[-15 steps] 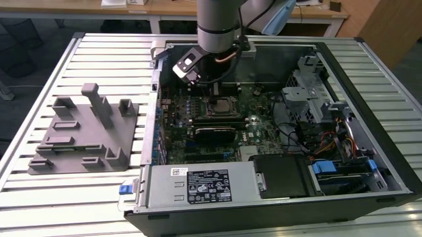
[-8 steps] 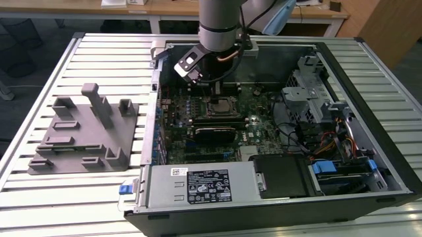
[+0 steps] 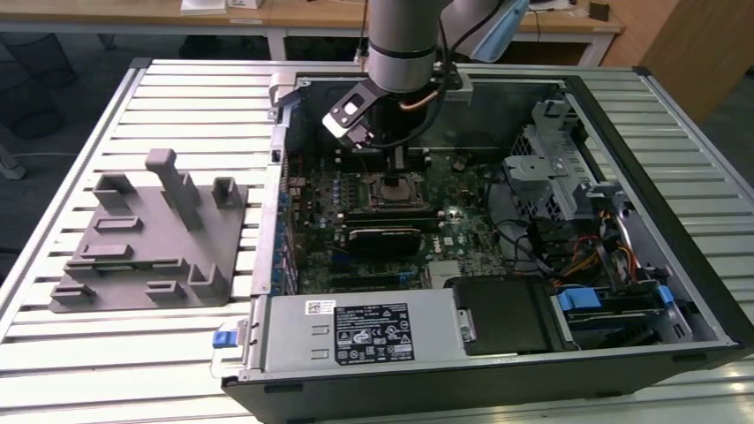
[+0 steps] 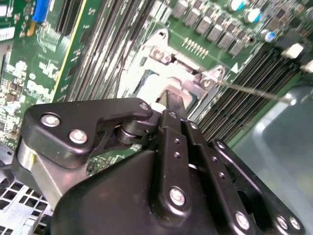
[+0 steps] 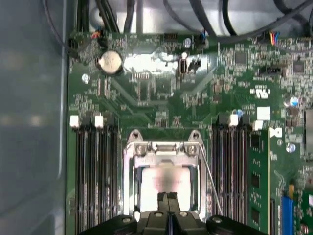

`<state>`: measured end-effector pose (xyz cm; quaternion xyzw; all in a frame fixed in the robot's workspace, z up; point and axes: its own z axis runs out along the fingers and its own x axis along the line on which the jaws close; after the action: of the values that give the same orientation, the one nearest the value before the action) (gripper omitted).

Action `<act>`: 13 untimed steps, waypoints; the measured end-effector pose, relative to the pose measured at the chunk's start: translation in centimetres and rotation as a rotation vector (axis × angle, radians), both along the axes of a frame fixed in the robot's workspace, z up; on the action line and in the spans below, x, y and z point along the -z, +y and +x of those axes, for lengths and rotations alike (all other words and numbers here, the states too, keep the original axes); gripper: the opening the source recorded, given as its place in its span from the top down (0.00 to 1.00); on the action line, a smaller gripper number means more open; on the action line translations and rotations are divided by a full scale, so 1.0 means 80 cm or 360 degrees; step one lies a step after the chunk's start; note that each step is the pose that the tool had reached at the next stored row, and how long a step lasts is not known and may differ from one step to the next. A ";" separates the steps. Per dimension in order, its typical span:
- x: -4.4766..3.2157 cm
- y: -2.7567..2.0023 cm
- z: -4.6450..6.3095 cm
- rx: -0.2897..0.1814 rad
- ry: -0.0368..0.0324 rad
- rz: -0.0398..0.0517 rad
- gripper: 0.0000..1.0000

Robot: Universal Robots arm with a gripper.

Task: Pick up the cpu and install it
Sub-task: 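Close the cpu cover, then install the first cpu locking lever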

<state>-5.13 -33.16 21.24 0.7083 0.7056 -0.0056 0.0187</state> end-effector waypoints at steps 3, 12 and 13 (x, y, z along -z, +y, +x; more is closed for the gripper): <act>0.0001 -0.0001 0.004 0.0000 0.0002 0.0000 0.89; 0.0002 0.0000 0.008 0.0000 0.0002 0.0000 0.89; 0.0002 0.0000 0.008 0.0000 0.0002 0.0000 0.89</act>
<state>-4.46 -33.17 21.23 0.7083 0.7056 -0.0060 0.0183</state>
